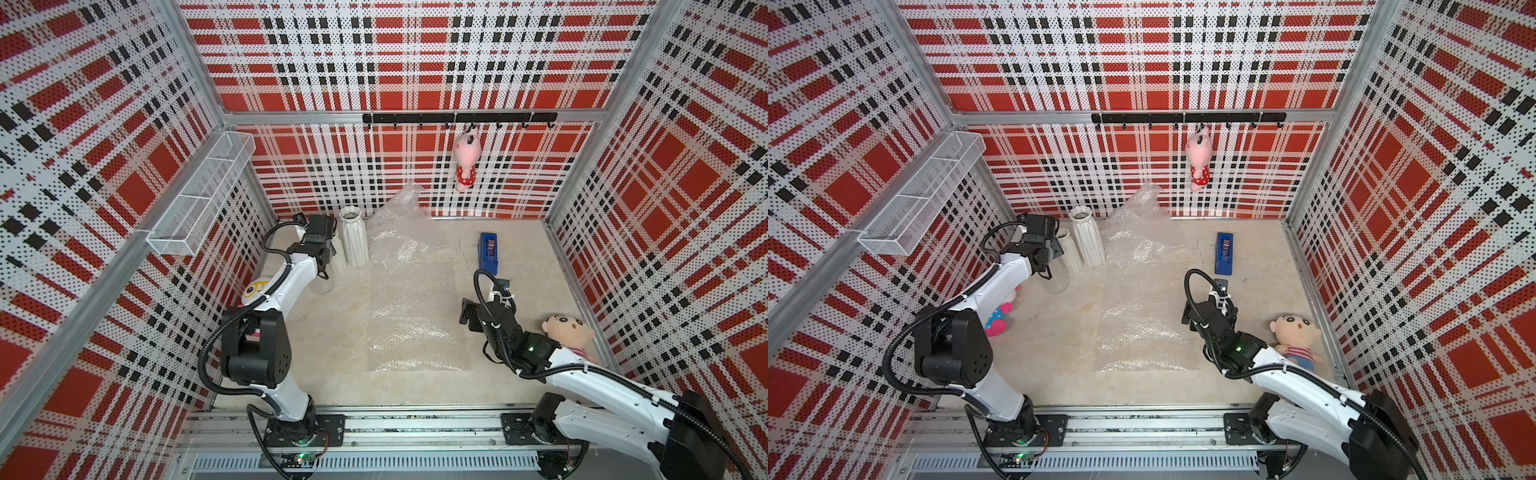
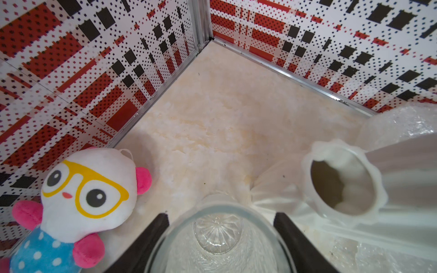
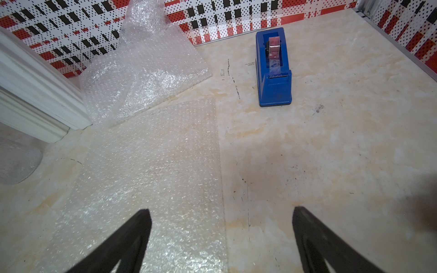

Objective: Wrap vases in bubble wrap
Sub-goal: Pick up the vase from the center of the board.

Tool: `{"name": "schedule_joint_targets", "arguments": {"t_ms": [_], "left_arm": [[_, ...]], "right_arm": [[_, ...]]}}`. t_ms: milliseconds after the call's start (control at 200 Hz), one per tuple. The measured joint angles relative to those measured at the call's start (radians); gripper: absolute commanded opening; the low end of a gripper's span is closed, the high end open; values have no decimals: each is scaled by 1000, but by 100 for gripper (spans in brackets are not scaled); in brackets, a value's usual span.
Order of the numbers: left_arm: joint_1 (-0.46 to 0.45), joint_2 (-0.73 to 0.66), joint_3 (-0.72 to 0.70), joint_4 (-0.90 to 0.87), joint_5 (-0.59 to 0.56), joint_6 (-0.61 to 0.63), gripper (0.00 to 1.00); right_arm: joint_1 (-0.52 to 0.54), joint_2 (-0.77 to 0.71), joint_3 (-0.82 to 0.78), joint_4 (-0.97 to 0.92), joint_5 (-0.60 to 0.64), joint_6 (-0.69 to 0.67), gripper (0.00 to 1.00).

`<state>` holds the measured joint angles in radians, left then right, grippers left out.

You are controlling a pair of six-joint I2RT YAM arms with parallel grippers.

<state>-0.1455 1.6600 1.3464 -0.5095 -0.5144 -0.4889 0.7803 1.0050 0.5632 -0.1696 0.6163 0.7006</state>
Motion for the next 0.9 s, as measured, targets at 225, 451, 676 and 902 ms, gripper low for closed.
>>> {"name": "schedule_joint_targets", "arguments": {"t_ms": [225,451,676,902], "left_arm": [[-108,-76,-46,-50,2,-3,46],[-258,-147,-57,-76,13,-21,45],[-367,-180,-57,-87,34,-53,43],[-460,-180,-55,-98,76,-79,43]], "right_arm": [[0,34,-13,118,-65,-63,100],[55,115,-82,375,-131,-220,100],[90,244,-209,831,-238,-425,100],[95,459,-208,1189,-350,-610,100]]}}
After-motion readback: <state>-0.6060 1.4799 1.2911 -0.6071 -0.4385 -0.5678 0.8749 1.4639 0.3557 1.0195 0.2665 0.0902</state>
